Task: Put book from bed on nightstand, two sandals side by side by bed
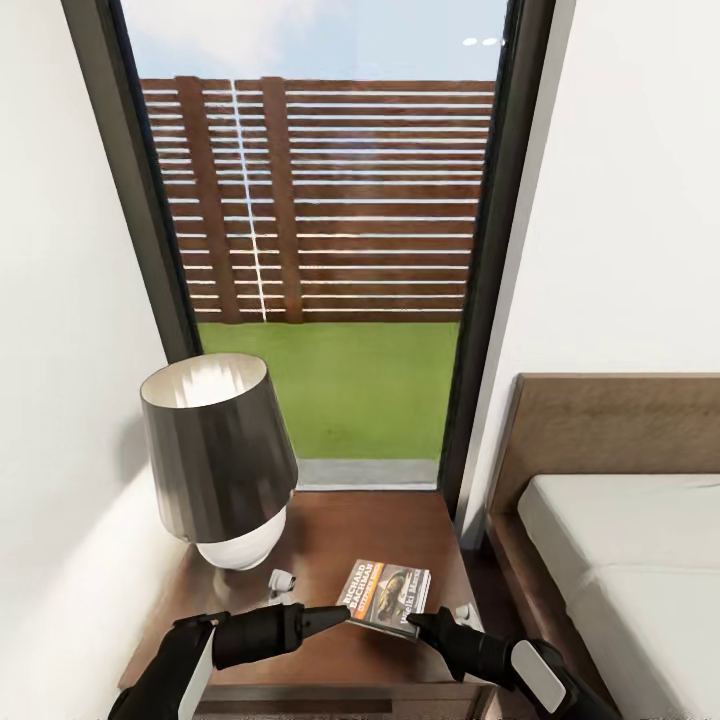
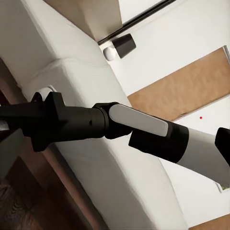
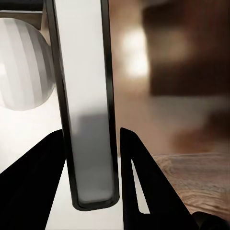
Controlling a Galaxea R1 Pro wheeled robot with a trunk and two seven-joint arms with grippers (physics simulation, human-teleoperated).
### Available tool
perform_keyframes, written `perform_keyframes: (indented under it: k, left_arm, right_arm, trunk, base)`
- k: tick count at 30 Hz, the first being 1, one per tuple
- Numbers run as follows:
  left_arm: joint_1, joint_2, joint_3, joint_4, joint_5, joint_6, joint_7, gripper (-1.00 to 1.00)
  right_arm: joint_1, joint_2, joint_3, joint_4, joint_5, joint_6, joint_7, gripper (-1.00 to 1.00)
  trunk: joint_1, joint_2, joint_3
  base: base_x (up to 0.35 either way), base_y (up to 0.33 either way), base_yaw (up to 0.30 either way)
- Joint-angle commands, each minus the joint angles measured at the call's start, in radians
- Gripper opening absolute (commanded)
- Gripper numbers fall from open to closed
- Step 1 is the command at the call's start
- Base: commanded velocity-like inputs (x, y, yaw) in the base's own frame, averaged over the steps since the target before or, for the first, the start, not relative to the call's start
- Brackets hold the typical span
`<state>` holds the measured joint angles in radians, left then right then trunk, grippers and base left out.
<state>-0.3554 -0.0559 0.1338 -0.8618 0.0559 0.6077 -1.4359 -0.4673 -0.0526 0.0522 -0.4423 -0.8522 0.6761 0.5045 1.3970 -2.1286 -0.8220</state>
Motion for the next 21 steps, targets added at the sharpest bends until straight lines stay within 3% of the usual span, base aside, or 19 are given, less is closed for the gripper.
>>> perform_keyframes:
  k: [1,8,14,21]
  left_arm:
    - [-0.001,-0.001,0.003,0.000,-0.002,0.011,-0.004,1.00]
    - [-0.001,-0.001,0.003,0.000,-0.002,0.011,-0.004,1.00]
    - [-0.001,-0.001,0.003,0.000,-0.002,0.011,0.007,1.00]
    - [-0.001,-0.001,0.003,0.000,-0.002,0.011,0.009,1.00]
  right_arm:
    - [-0.001,-0.001,0.006,-0.001,-0.007,0.002,0.000,-1.00]
    - [-0.001,-0.001,0.006,-0.001,-0.007,0.002,0.000,-1.00]
    - [-0.001,-0.001,0.005,-0.001,-0.007,0.002,0.000,-1.00]
    - [-0.001,-0.001,0.006,-0.001,-0.007,0.002,0.000,-1.00]
  trunk:
    - [0.000,0.000,-0.001]
    - [0.000,0.000,-0.001]
    - [0.000,0.000,-0.001]
    - [0.000,0.000,-0.001]
  base:
    - [0.000,0.000,0.000]
    - [0.011,0.000,0.000]
    - [0.209,0.000,0.000]
    - [0.026,0.000,0.000]
